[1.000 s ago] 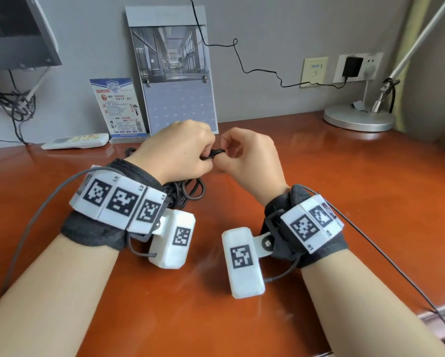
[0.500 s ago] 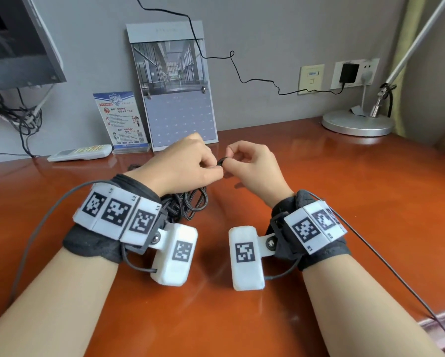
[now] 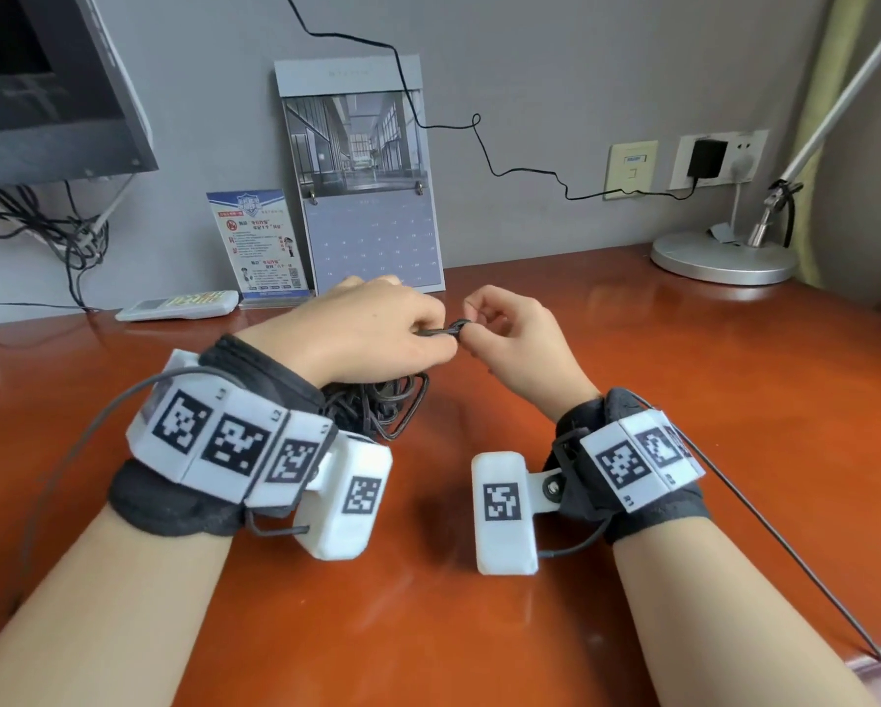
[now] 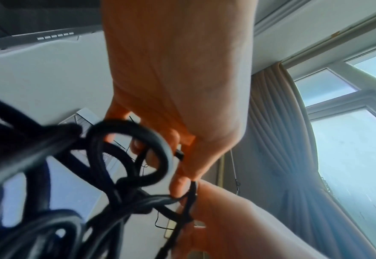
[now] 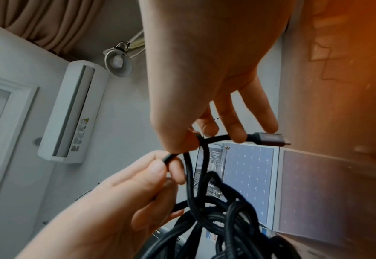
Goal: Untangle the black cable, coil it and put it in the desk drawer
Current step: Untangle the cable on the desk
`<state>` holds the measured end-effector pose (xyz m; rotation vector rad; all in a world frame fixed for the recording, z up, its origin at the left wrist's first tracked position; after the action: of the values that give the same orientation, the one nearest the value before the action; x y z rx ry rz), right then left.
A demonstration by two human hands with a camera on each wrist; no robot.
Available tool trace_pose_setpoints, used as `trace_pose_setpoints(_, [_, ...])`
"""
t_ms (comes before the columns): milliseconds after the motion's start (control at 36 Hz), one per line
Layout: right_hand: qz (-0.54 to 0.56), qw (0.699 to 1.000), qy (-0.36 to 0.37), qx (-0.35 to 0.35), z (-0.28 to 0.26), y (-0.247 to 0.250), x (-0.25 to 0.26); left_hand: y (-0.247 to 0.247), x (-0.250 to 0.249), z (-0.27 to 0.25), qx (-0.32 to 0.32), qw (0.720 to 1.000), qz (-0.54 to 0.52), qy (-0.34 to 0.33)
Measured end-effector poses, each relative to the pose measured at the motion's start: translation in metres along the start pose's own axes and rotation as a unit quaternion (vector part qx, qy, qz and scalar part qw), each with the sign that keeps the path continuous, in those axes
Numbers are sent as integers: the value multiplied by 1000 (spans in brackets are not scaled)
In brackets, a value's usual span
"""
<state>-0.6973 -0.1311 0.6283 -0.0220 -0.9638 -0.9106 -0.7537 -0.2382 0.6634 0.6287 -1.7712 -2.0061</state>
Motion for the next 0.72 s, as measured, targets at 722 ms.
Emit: trace_pose_setpoints(722, [-26,998,36,-33,0,-4,17,29,-1,-7,-74,996,-49,12])
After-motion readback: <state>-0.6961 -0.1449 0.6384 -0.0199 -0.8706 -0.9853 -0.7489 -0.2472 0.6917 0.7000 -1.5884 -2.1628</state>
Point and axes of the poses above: each hand's wrist, its own z-axis towards the middle knuckle, its own y-axis out of the back of the hand, x = y × z, the point moved 8 cm from there along z, towards the middle knuckle, and after that the axes turned 7 degrees about y, right-handed, at the moved point
